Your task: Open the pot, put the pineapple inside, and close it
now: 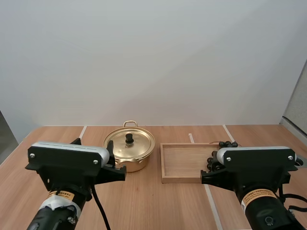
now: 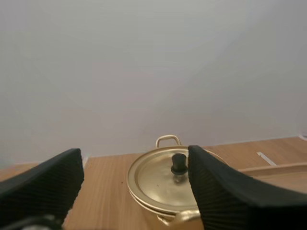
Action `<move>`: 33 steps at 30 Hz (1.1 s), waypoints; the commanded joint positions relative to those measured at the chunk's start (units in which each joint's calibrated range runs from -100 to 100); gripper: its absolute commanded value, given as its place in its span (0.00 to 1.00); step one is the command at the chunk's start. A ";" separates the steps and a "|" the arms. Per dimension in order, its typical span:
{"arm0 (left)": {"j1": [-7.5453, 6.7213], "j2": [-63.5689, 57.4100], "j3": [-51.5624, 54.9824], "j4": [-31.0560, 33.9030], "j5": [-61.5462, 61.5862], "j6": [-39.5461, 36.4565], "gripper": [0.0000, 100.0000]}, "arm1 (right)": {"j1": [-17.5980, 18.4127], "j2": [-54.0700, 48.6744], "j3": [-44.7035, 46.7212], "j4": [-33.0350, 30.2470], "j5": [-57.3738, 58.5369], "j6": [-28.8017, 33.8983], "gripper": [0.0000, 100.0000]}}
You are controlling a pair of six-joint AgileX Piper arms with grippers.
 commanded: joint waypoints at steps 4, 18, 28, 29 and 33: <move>0.08 -0.25 0.13 3.71 14.62 -4.32 1.00 | -0.21 -0.40 0.14 0.95 2.32 0.19 1.00; 1.08 -0.25 0.13 32.81 17.16 -33.01 1.00 | 0.16 -0.40 0.14 -3.34 1.75 0.08 1.00; 1.37 -0.25 0.13 33.10 9.98 -30.19 1.00 | 0.16 -0.40 0.14 -0.58 1.36 0.19 1.00; 1.37 -0.25 0.13 32.94 9.77 -30.19 1.00 | 0.08 -0.40 0.14 -0.20 1.36 0.19 1.00; 1.37 -0.25 0.13 32.94 11.16 -30.19 1.00 | -0.09 -0.40 0.14 4.56 1.36 0.46 1.00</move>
